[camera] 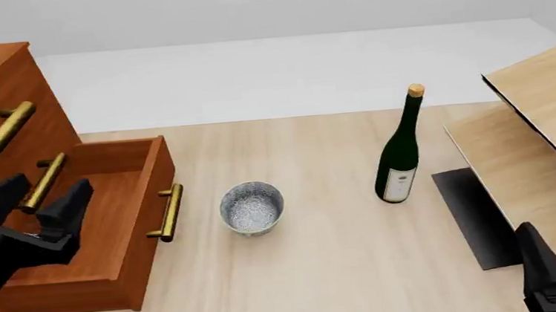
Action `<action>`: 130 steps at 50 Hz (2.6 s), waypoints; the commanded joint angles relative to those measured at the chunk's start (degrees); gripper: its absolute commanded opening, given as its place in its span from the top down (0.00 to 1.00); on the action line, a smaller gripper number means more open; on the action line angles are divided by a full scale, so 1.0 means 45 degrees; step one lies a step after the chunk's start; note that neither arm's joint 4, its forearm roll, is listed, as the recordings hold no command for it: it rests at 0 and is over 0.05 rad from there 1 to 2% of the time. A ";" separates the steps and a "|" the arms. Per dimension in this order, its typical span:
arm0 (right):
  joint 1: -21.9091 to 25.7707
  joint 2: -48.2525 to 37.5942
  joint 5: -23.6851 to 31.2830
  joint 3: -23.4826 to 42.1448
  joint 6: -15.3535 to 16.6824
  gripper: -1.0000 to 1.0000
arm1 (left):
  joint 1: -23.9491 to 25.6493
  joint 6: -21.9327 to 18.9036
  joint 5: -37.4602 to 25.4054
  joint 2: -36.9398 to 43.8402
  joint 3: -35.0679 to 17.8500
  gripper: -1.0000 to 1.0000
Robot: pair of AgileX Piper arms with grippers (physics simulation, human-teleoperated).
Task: Close the bottom drawer of the cabinet and open the top drawer.
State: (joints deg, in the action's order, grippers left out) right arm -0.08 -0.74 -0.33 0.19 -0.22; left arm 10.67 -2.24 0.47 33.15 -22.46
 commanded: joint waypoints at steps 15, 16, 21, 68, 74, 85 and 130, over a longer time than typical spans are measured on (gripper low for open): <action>-0.0033 -0.0013 -0.0019 0.0013 -0.0027 0.00 | 0.3183 0.2703 -0.3400 0.4565 -0.2996 0.00; -0.0027 -0.0008 -0.0013 0.0013 -0.0023 0.00 | 0.3223 0.2735 -0.3473 0.4576 -0.3065 0.00; 0.0007 0.0028 0.0027 0.0007 -0.0029 0.00 | 0.3530 0.2955 -0.3473 0.5337 -0.3079 0.00; 0.0032 0.0063 0.0071 0.0017 -0.0050 0.00 | 0.4528 0.6740 -0.1293 0.8640 -0.0777 0.00; 0.0038 0.0065 0.0067 0.0014 -0.0042 0.00 | 0.3337 0.5521 -0.1603 0.9052 -0.1009 0.00; 0.0037 0.0012 0.0016 0.0004 -0.0012 0.00 | 0.1893 0.4122 -0.1544 0.9583 -0.1086 0.00; -0.0012 -0.0069 0.0003 -0.0015 0.0037 0.00 | -0.2847 -0.1043 -0.1484 0.9556 -0.0486 0.00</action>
State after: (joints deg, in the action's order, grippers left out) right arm -0.20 -0.97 -0.26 0.13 -0.06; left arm 2.52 -1.84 -6.64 76.59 -25.71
